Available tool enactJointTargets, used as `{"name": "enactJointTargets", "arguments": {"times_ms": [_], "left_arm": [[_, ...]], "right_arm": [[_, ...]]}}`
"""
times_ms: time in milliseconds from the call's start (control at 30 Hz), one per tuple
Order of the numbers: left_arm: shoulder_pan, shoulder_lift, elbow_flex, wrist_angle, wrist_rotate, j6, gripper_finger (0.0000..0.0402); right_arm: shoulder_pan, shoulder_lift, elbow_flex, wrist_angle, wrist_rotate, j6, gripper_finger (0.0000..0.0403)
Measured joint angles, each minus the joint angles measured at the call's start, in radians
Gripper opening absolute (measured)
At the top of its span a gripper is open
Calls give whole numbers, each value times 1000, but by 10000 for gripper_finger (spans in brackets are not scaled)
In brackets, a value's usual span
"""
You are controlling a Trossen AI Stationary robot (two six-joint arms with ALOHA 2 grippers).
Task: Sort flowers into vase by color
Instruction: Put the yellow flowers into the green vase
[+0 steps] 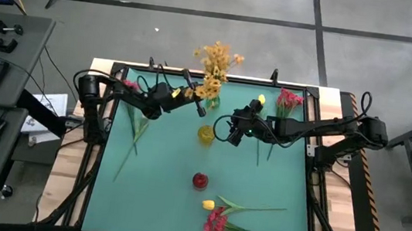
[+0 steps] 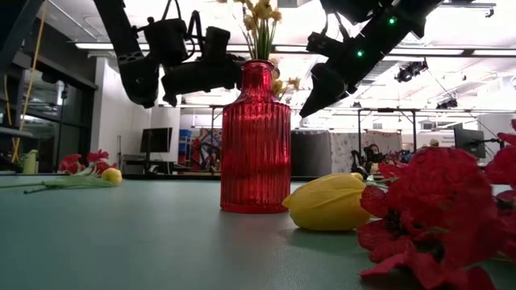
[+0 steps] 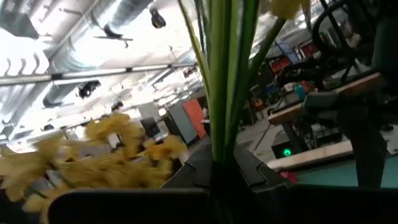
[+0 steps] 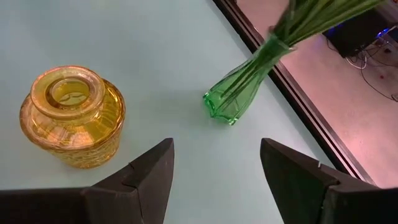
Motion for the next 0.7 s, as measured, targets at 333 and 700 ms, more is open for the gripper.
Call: {"name": "enactJointTargets", "arguments": {"times_ms": [333,700], "left_arm": [[-2,0,0,-62,-5,-82,3],[-55,0,0,-85,-5,-104,3]], "right_arm": [[0,0,0,0,-24,6,229],[0,0,0,0,-27,6,229]]}}
